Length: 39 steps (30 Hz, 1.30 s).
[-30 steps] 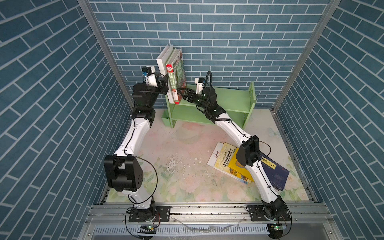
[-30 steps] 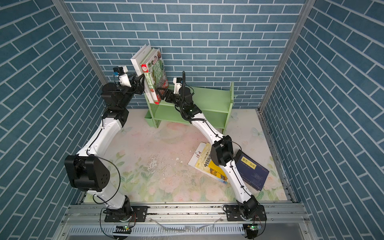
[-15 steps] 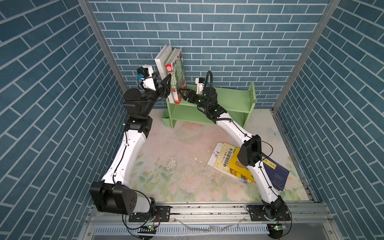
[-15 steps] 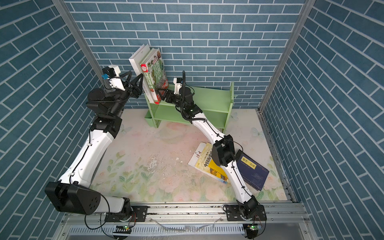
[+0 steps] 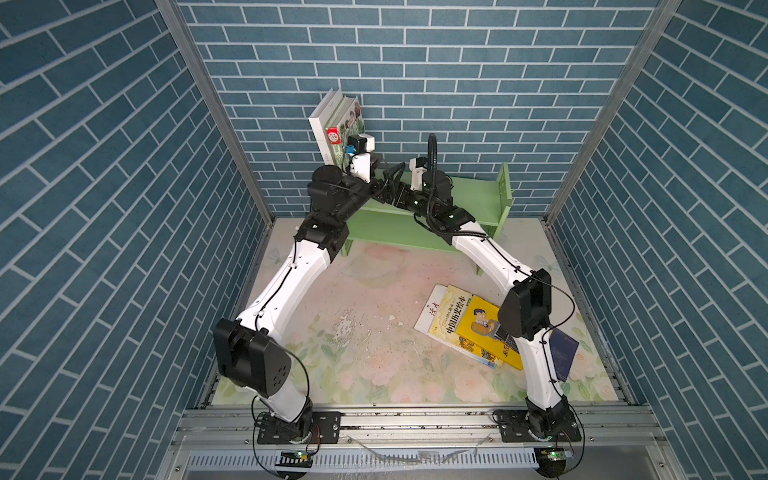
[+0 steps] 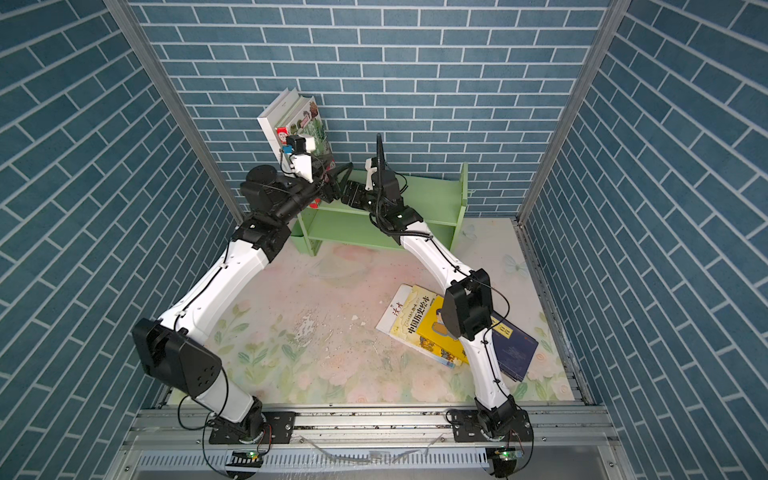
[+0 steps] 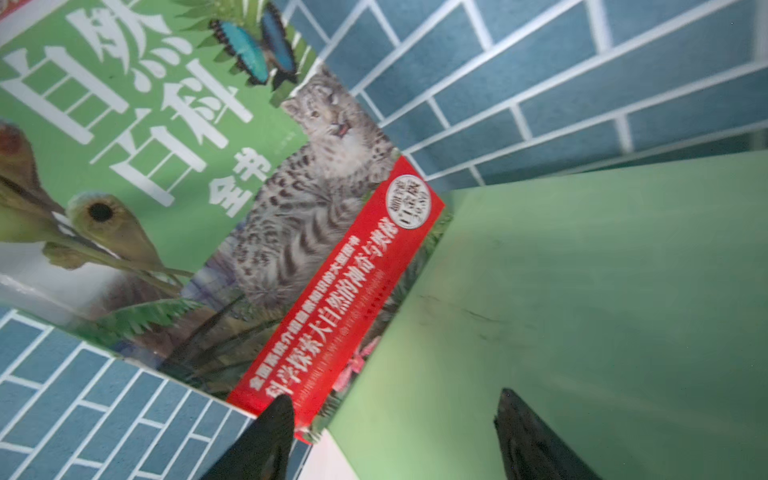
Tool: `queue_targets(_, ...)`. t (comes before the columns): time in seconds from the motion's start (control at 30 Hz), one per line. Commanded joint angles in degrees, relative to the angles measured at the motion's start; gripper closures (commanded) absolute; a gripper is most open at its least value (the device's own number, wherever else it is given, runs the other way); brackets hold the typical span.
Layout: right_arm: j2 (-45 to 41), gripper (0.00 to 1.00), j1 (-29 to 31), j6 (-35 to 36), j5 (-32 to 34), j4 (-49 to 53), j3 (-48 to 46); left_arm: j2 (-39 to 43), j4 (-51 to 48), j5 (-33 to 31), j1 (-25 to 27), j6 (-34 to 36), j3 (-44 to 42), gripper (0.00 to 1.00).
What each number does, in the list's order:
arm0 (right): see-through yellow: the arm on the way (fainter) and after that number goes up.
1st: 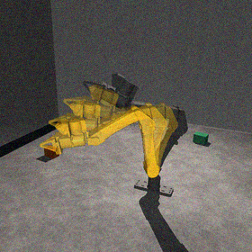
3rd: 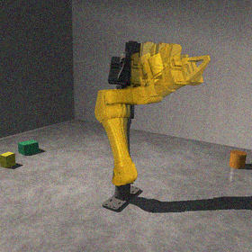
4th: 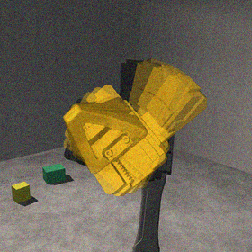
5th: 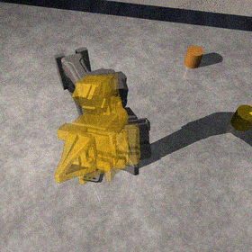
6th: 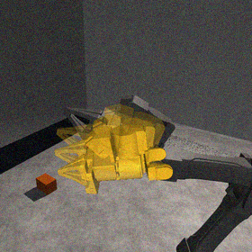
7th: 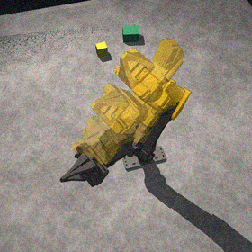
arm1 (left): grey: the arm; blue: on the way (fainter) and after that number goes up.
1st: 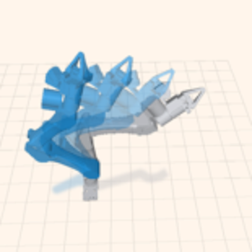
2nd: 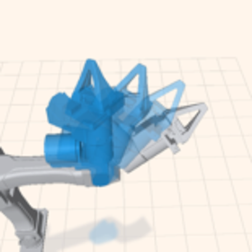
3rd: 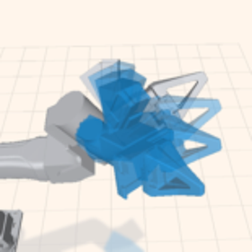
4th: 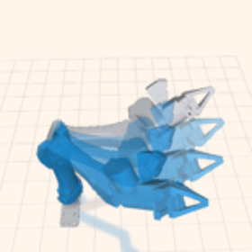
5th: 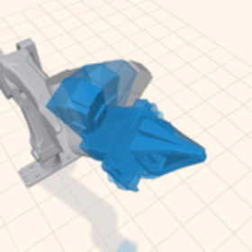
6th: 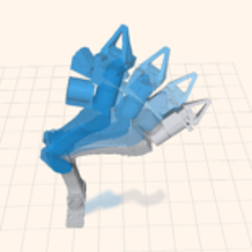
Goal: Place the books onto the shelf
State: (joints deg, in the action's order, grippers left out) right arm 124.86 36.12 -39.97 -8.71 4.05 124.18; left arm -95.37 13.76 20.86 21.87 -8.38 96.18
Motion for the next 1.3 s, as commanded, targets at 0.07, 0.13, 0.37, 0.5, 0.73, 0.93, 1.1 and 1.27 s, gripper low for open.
queue_targets(0.07,-6.35,0.23,-2.0,2.15,6.22,0.87,-8.3,-7.31,-1.1,-4.76,1.06,-2.74,4.28,0.23)
queue_targets(0.13,-7.46,0.23,-2.41,2.67,7.07,1.03,-9.65,-10.04,-1.44,-6.87,1.55,-2.83,5.91,0.23)
queue_targets(0.37,-10.92,0.23,-2.9,3.9,9.77,0.83,-14.38,-18.07,-1.73,-15.76,2.13,-3.43,10.78,0.2)
queue_targets(0.5,-12.24,0.23,-3.16,4.17,10.57,0.87,-16.43,-20.47,-0.66,-19.92,2.13,-2.68,11.66,0.19)
queue_targets(0.73,-13.98,0.23,-3.71,4.41,11.65,1.3,-19.6,-24.27,1.21,-23.52,1.14,-2.39,13.02,0.15)
queue_targets(0.93,-14.64,0.23,-4.23,4.3,11.81,1.22,-21.47,-26.39,1.97,-25.2,-0.93,-3.48,13.97,0.15)
queue_targets(1.1,-14.56,0.23,-4.68,3.92,11.51,1.18,-22.12,-26.92,2.56,-26.64,-2.3,-3.59,13.97,0.15)
queue_targets(1.27,-14.38,0.23,-4.92,3.93,11.26,1.03,-22.12,-26.97,3.49,-29.22,-3.28,-3.49,13.28,0.14)
